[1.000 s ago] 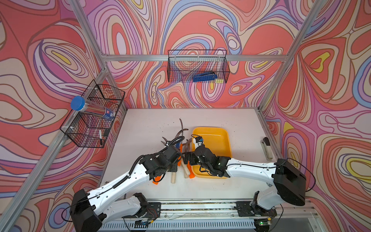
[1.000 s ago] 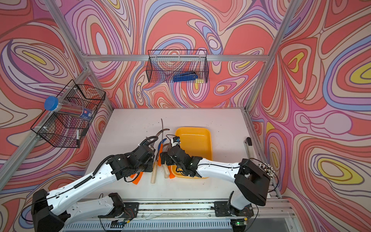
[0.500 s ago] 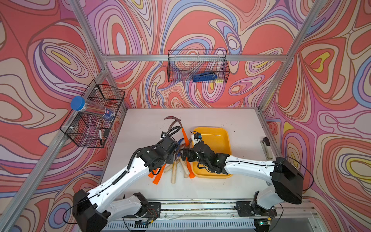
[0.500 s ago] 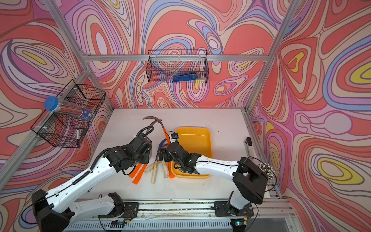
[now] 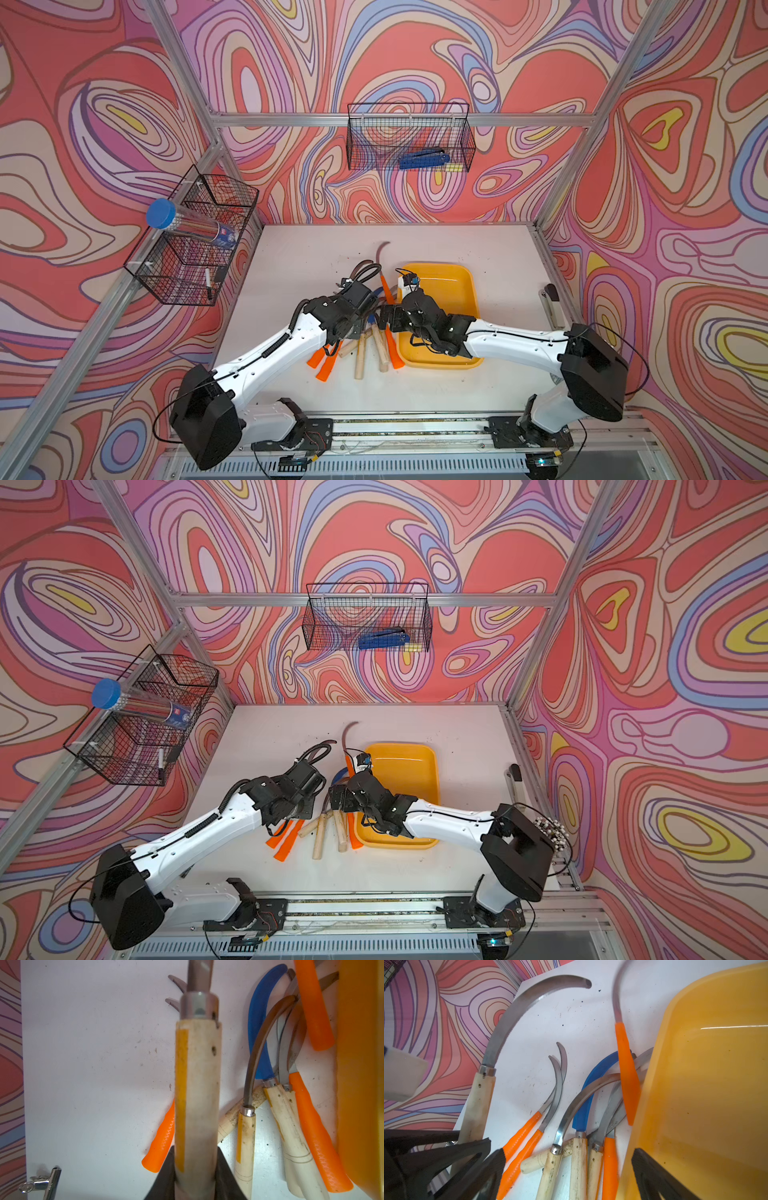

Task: Put small sickles into storage boxes
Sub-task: Place the sickle in the storage box.

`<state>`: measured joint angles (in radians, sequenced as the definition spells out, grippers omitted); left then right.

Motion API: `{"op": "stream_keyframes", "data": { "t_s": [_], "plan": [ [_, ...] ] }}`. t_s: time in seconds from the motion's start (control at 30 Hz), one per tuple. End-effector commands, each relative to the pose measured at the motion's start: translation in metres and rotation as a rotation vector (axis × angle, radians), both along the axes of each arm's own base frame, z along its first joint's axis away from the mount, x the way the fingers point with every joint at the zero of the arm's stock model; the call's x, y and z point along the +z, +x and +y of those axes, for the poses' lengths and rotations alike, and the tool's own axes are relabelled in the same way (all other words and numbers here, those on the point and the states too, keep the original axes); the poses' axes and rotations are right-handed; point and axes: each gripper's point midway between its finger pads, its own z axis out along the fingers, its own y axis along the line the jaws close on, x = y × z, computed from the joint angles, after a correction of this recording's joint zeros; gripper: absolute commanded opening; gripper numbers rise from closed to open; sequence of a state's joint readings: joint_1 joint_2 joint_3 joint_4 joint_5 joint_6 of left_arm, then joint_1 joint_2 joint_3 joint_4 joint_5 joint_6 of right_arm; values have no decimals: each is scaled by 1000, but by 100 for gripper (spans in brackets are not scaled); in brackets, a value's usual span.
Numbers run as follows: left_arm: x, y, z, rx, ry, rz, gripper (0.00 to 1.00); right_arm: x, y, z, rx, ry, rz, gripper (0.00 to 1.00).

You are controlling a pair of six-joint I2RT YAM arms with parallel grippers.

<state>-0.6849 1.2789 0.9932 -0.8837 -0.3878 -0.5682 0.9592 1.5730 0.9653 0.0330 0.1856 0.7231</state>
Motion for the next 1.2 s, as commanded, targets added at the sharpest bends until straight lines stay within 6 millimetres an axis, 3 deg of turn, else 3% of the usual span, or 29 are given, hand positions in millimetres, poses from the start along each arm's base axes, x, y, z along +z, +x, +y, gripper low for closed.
{"op": "stream_keyframes", "data": {
  "t_s": [0.0,0.1,0.23,0.67,0.8,1.17],
  "plan": [
    [3,-1,15,23,66,7,0,6,4,-2,-2,7,-1,98],
    [2,-4,13,32,40,14,0,5,6,-6,-10,18,9,98],
    [2,-7,-4,17,-99,2,0,3,10,-8,-13,55,31,99],
    [4,-21,-53,-88,-433,9,0,18,12,9,24,220,83,98],
    [6,-23,-65,-127,-520,-15,0,23,10,18,48,284,101,90],
    [17,-27,-97,-224,-726,-39,0,11,9,39,102,369,155,65]
  ]
}}
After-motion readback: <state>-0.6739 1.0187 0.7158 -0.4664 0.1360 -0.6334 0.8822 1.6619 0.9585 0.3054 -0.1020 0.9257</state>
